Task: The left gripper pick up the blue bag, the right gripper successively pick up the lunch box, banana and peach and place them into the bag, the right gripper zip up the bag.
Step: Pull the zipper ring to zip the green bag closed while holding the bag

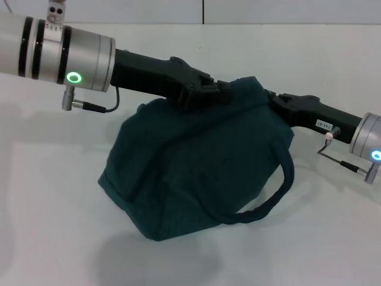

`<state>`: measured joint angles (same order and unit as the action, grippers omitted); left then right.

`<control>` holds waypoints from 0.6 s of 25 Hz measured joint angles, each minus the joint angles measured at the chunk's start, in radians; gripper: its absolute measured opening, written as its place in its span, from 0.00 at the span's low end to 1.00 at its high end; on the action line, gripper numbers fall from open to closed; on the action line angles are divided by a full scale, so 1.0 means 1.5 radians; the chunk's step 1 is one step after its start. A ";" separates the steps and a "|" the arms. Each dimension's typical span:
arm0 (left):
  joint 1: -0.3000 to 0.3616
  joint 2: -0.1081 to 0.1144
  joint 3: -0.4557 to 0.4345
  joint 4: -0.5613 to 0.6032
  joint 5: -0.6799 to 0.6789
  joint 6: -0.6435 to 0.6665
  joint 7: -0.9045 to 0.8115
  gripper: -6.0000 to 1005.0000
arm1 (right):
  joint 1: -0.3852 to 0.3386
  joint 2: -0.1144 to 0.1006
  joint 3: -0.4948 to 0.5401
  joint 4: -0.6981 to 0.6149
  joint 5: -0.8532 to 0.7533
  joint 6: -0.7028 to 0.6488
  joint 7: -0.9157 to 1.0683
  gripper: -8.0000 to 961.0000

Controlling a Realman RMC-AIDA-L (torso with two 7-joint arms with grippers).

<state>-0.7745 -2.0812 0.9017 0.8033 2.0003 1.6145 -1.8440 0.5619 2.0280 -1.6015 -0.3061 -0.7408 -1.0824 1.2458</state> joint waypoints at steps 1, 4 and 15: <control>0.000 0.001 -0.001 0.000 -0.004 0.006 0.000 0.09 | 0.001 0.000 0.000 0.001 0.002 0.002 0.000 0.02; 0.005 0.005 -0.001 -0.002 -0.026 0.024 0.001 0.06 | 0.002 0.000 0.000 0.003 0.003 0.005 -0.002 0.02; 0.043 0.025 -0.004 -0.001 -0.105 0.040 0.001 0.09 | 0.000 0.000 -0.003 0.004 0.003 0.005 -0.003 0.02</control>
<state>-0.7097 -2.0438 0.8953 0.8023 1.8429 1.6751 -1.8424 0.5621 2.0280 -1.6066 -0.2996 -0.7358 -1.0753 1.2410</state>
